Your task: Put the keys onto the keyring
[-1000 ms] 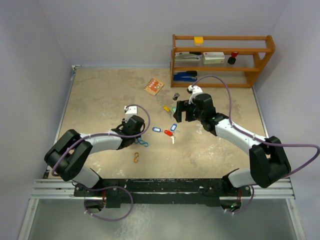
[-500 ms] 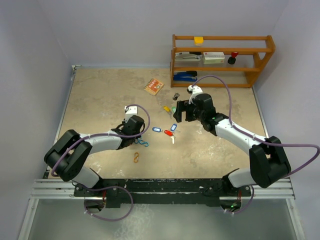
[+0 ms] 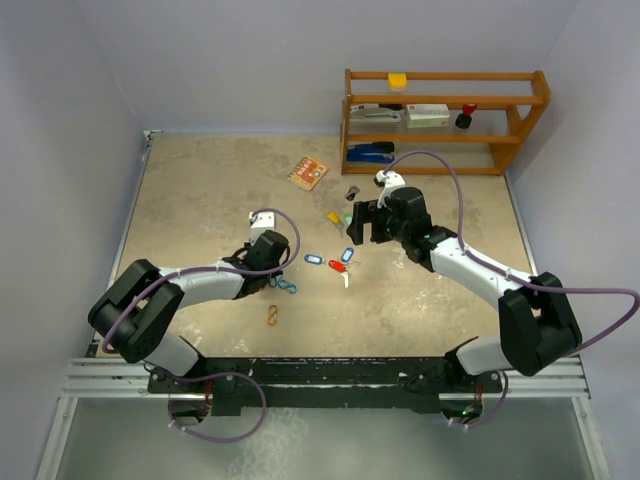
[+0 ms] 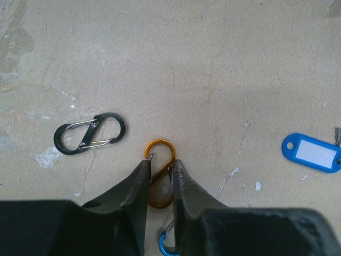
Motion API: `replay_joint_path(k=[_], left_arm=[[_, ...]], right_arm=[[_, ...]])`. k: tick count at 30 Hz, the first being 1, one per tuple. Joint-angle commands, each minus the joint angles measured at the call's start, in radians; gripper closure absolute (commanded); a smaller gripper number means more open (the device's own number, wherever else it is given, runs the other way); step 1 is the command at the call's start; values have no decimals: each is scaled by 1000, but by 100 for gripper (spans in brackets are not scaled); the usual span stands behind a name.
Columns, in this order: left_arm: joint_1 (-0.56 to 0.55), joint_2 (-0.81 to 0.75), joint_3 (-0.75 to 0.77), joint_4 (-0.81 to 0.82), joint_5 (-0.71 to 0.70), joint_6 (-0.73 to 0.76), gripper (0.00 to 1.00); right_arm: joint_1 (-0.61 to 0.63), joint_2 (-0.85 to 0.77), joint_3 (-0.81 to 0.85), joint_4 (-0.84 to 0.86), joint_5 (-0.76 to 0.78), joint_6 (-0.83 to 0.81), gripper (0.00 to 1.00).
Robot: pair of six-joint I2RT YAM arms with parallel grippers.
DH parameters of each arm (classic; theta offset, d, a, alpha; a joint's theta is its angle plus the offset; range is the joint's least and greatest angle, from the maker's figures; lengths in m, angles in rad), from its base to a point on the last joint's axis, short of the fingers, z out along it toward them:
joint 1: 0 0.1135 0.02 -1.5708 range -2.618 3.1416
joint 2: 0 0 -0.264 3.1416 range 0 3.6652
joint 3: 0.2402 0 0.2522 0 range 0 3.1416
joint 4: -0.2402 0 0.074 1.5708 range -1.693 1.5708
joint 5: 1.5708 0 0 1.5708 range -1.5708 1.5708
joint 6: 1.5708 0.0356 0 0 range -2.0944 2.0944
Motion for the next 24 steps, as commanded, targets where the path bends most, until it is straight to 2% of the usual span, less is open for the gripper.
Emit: replay_joint_path(k=[1,3,12,24], left_arm=[[-10,1,3,-48,44,-24,91],[-10,5,4,-48,42,-24,100],[-9,-11,31,-46,13,-22,100],[-10,3,212,-81,-38,32,100]], right_arm=[[6,-31,12,13,18,-9,2],[7,-32,12,13,18,-9,2],[14,-11,24,4,-16,-26,5],[156,138,145,-67,46,-64,10]])
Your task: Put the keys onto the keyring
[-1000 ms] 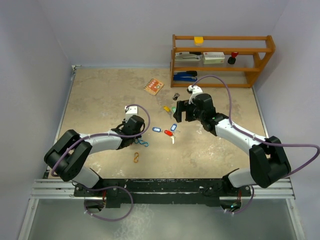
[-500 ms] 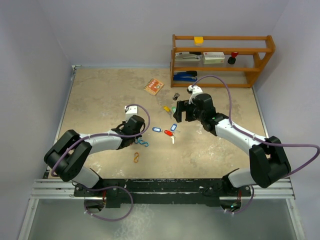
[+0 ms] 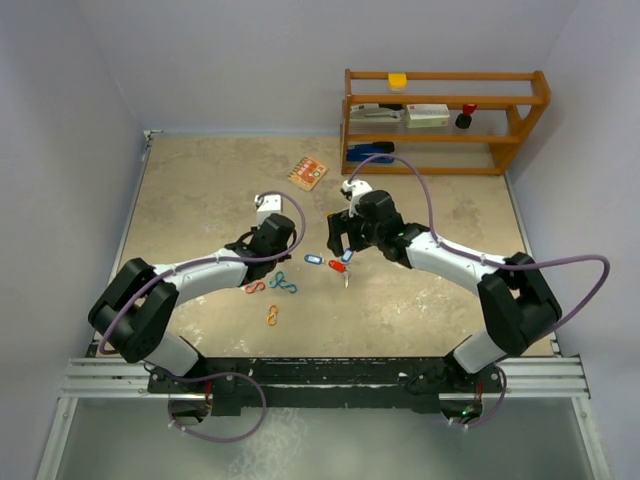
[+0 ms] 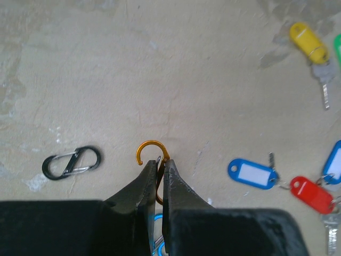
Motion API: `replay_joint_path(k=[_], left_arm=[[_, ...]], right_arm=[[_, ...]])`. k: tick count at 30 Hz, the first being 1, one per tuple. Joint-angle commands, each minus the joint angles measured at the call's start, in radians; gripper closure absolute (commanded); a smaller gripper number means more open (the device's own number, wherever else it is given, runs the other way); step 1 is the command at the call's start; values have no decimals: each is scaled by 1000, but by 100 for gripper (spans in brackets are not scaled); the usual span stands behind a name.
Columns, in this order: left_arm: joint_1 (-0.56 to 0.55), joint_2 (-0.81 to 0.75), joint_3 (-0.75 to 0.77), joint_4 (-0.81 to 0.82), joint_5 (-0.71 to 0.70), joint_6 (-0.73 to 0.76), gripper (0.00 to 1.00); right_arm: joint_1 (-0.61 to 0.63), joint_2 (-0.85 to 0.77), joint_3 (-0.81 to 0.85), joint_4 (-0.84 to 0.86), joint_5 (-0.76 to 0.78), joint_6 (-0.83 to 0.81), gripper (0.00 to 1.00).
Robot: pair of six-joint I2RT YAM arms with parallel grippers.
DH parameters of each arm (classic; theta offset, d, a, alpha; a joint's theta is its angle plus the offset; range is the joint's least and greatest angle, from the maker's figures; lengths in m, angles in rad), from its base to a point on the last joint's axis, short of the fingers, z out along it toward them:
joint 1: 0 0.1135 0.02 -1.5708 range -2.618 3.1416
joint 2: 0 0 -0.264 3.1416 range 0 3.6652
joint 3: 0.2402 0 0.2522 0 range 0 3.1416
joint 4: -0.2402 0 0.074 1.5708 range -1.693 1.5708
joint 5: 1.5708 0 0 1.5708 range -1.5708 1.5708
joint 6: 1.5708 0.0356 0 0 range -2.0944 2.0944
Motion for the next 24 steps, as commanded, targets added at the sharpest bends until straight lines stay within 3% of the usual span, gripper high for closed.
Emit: replay_joint_path(k=[1,8,18,24], left_arm=[[-5,8,89,1,-34,36,100],[-5,25,135,-2,-36,56,100],[-4,-4,127,-11,-51,65,100],[0,-23,120,-18,-53,67,100]], right_arm=[[36,20,59,-10,39,-17,11],[73,97,95,-11,71,-15,21],[132,208,155,-30,84,-45,55],[146,229,157,-29,68,-53,60]])
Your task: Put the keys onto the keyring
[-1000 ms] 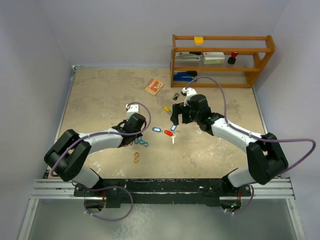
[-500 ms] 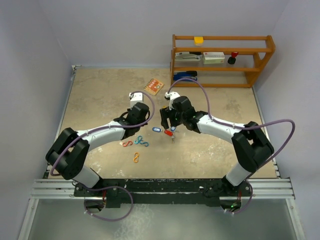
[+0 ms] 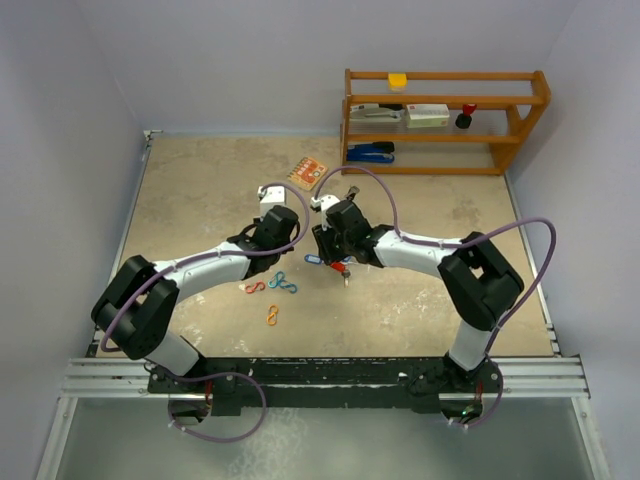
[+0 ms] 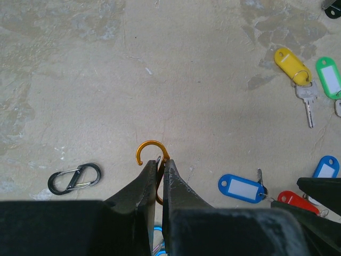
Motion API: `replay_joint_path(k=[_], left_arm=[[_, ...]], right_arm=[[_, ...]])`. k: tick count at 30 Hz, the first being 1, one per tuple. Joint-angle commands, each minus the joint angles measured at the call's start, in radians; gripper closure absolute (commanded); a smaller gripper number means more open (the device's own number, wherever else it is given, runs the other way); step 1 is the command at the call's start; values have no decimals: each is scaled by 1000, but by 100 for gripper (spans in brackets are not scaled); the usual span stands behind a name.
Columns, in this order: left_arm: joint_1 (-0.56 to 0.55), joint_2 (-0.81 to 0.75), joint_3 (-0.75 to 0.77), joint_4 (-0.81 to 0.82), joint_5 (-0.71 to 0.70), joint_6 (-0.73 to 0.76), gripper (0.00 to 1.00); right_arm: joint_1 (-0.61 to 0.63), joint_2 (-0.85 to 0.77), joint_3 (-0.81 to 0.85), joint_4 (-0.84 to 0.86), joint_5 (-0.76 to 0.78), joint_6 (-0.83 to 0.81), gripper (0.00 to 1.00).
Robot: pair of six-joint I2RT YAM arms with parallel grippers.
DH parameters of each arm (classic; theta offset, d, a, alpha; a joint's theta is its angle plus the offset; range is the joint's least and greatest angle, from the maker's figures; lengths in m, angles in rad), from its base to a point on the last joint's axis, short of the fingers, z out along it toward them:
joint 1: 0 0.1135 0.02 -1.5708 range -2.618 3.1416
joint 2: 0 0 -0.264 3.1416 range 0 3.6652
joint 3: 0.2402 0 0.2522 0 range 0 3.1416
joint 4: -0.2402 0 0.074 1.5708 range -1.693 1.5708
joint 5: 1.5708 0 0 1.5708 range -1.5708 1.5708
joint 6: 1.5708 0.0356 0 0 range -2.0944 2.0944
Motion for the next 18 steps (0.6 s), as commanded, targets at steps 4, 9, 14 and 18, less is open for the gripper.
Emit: replay_joint_path(k=[4,9,14,18], left_arm=[[6,-47,19,11,-15,29,100],[7,-49,19,10,-11,29,100],[9,-53,18,7,-12,32,100],[10,-54,17,6,-12,30,100]], right_arm=[[12,6,45,-15,-6,-25,61],[15,23,49,-23,-13,-27,63],[16,39,55,-26,-26,-29,66],[17,51,63,-32,-34,-29,69]])
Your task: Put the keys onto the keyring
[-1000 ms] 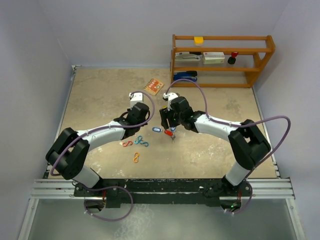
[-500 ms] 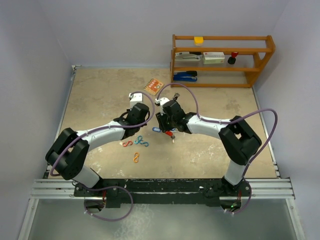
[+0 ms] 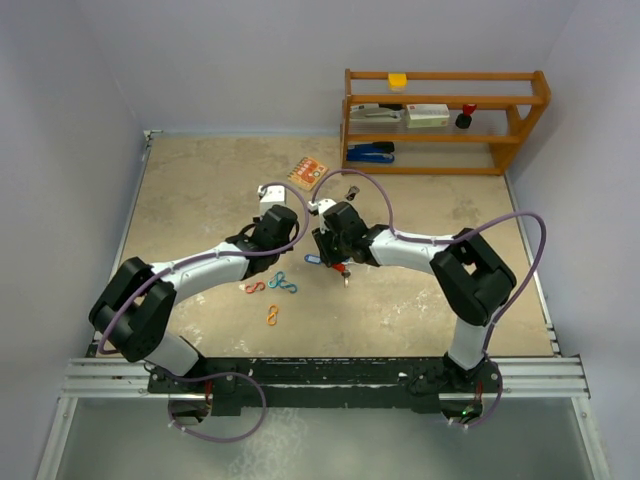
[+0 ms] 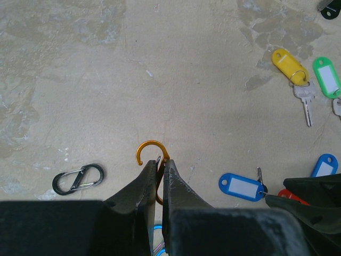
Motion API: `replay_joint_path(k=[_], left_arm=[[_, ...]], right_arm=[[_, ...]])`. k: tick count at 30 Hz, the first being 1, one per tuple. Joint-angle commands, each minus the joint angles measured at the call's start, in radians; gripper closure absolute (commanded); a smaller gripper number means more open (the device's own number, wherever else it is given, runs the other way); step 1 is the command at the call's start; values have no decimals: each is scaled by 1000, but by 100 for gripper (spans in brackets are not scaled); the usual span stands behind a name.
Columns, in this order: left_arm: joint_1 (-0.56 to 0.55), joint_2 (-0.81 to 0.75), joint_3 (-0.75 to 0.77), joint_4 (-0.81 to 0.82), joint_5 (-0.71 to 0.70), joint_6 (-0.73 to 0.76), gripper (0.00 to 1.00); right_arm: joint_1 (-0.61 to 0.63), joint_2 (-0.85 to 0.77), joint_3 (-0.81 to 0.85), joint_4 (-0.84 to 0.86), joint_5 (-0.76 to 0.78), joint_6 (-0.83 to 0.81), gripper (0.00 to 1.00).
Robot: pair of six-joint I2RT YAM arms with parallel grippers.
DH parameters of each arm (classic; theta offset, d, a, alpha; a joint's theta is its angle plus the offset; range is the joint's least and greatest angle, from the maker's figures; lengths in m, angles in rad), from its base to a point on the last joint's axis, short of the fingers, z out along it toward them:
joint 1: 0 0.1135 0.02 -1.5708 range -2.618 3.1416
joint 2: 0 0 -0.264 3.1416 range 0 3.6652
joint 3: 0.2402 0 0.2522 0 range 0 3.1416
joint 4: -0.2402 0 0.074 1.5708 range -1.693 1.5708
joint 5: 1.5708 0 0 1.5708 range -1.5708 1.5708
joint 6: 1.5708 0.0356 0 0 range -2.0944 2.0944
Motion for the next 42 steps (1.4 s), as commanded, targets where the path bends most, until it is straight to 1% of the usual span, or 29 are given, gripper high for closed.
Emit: replay_joint_path(k=[1,4,6,9,15,19,20,22,27,32,37,42], left_arm=[[9,-39,16,12,-11,12,100],[11,-36,15,13,-9,11,100],[10,-35,15,13,-8,11,100],[11,-32,15,14,-7,13,100],[11,-12,15,23,1,12,100],[12,3,21,29,16,13,100],[12,5,23,33,21,13,100],[11,8,27,42,39,12,100],[10,8,28,78,139,6,100],[10,12,29,108,216,7,100],[7,11,41,124,282,8,100],[4,13,52,142,328,6,100]], right_arm=[[10,7,45,-13,-25,-13,69],[9,10,44,-10,-28,-15,71],[9,11,45,-9,-29,-15,75],[9,12,46,-7,-29,-14,84],[11,-14,38,3,-15,-15,91],[13,-61,2,54,-9,-26,97],[12,-73,-10,74,-11,-32,99],[13,-96,-35,108,-8,-38,100],[17,-178,-132,240,2,-48,100],[18,-237,-206,334,-20,-65,100],[22,-250,-225,369,-36,-77,100],[27,-245,-215,367,-36,-89,100]])
